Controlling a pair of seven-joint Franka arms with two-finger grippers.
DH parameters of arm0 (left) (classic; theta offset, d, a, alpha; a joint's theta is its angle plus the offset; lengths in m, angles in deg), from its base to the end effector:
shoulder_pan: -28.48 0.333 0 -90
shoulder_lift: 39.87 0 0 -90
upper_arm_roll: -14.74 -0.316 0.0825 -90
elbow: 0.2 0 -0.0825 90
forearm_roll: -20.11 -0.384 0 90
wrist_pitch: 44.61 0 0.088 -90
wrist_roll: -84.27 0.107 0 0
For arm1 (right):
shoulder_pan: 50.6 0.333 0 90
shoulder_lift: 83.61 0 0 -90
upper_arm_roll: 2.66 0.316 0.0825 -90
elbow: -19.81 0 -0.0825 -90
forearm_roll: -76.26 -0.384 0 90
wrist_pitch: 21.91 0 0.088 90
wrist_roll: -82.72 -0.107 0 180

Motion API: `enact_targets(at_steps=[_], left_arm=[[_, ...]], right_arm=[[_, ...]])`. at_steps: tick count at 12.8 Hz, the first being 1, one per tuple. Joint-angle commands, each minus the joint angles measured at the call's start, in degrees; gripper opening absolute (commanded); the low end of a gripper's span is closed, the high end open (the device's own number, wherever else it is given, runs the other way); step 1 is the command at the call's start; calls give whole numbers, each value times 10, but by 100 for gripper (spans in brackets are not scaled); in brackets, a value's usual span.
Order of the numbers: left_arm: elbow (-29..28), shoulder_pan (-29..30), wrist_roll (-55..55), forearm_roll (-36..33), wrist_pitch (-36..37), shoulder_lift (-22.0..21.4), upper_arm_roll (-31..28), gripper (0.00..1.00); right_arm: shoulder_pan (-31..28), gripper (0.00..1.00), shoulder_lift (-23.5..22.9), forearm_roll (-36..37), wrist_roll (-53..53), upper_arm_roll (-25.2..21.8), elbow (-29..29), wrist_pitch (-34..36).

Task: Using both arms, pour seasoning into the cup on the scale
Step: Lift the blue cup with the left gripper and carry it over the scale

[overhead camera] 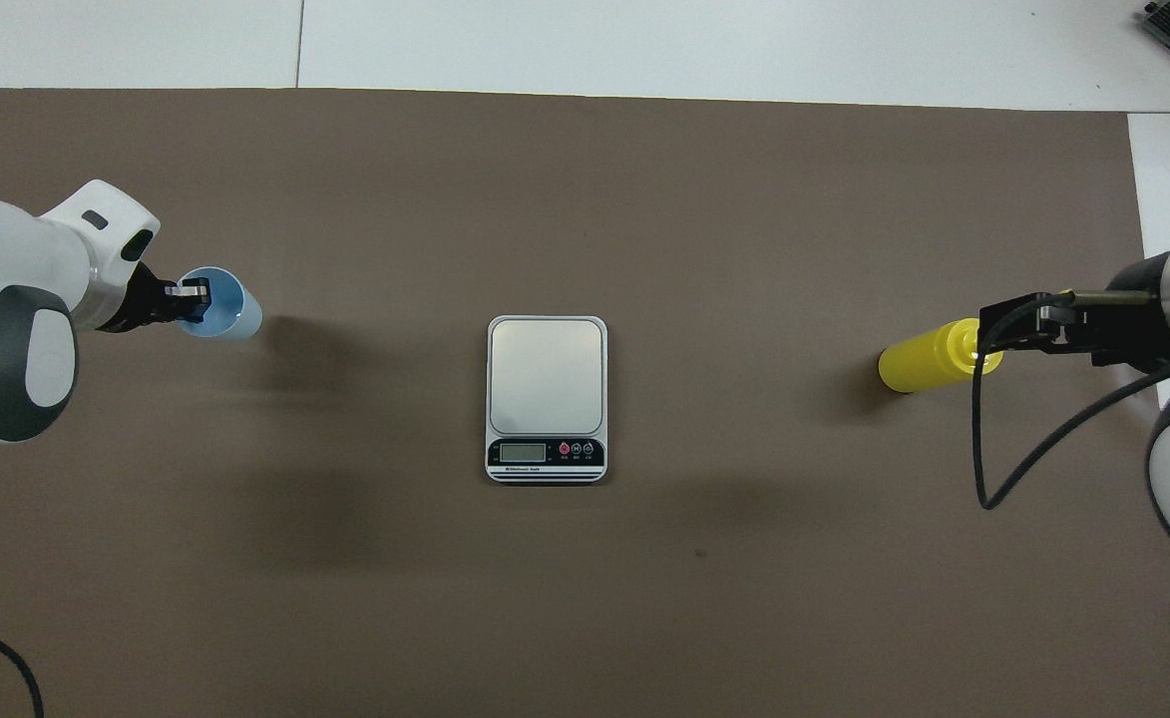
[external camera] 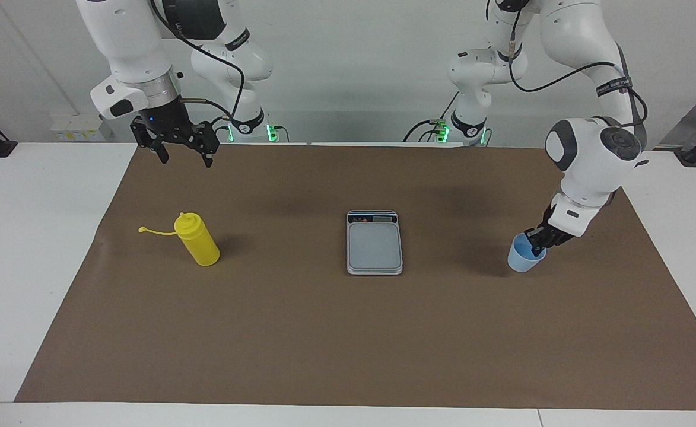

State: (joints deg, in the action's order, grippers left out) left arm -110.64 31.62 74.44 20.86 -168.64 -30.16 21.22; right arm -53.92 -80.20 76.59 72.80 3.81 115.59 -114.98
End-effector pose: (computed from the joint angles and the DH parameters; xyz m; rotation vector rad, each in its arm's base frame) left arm 0.6021 -0.0332 0.4089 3.0964 0.1899 0.1006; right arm 0.5392 0.0309 0.6138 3.1250 -0.1847 0.0206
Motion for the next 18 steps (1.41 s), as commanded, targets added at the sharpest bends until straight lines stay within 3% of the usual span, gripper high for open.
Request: enact_targets(at_steps=[1,9,12,18], left_arm=[[51,-3,-59,-3,67,9,27,4],[88,-4,-314,-76,89,14,182,4],[121,-5,-366,-82,88,32,226,4],[103,-12,-392,-92,56,32,270,4]], right_arm=[[-7,100,9,-2,12,3,5,5],[-7,100,9,-2,12,3,5,5],[-7,100,9,-2,12,3,5,5],[-7,100,9,-2,12,3,5,5]])
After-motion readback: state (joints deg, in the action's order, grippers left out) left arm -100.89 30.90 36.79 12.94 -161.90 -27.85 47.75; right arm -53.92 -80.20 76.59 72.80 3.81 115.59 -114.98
